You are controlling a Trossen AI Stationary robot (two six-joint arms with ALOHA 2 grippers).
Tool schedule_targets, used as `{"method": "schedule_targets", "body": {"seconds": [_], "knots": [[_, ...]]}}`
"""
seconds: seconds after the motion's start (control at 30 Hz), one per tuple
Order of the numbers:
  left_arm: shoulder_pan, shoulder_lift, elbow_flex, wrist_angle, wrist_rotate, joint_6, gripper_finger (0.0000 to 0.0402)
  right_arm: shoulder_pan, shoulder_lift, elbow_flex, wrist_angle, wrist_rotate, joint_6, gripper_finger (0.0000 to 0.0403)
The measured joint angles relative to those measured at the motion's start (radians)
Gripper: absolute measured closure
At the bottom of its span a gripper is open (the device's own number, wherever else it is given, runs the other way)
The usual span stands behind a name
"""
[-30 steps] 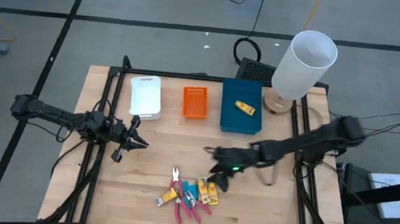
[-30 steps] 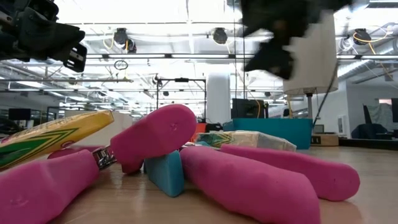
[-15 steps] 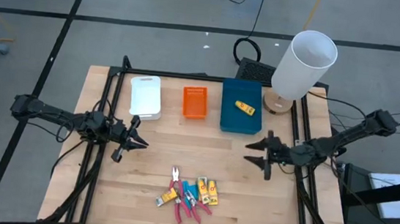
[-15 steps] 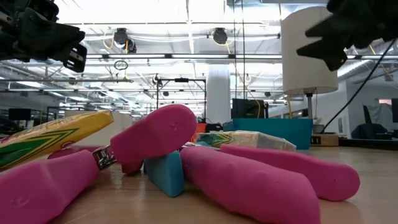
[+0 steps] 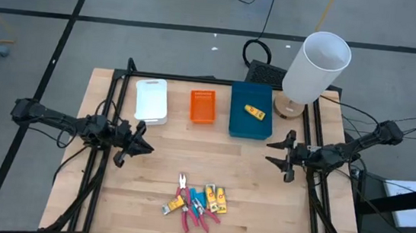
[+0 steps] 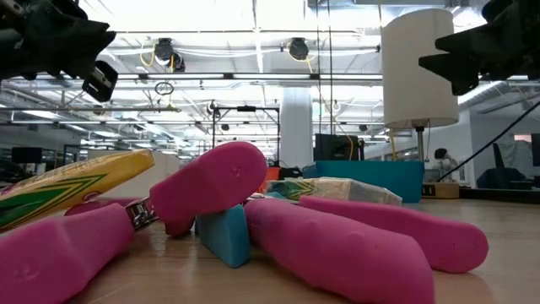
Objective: Pick & Place School Supplies
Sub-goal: Put the crayon box into the blue bin
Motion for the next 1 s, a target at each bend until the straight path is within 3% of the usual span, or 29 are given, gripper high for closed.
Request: {"method": "schedule_targets", "body": {"seconds": [0.3, 0.4, 0.47, 0.63, 0.8, 1.0], "knots": [[0.000, 0.000, 0.000, 0.011, -0.001, -0.071, 0.0355, 0.000, -0.110, -0.034, -0.001, 0.000, -0.096, 0.0190], [0.003, 0.000, 0.000, 0.015, -0.067, -0.064, 0.0355, 0.000, -0.112, -0.035, 0.000, 0.001, -0.090, 0.0190], [0.002, 0.000, 0.000, -0.004, -0.118, -0.136, 0.0355, 0.000, -0.112, -0.035, 0.000, 0.001, -0.088, 0.0190], [-0.003, 0.031, 0.023, -0.019, -0.155, -0.213, 0.0355, 0.000, -0.112, -0.037, 0.000, 0.004, -0.087, 0.0190], [-0.083, 0.178, 0.221, -0.081, -0.161, -0.278, 0.0354, 0.000, -0.112, -0.037, 0.001, 0.049, -0.087, 0.0190], [-0.297, 0.524, 0.562, -0.285, -0.213, -0.202, 0.0313, 0.000, -0.112, -0.038, 0.001, 0.076, -0.089, 0.0190]]}}
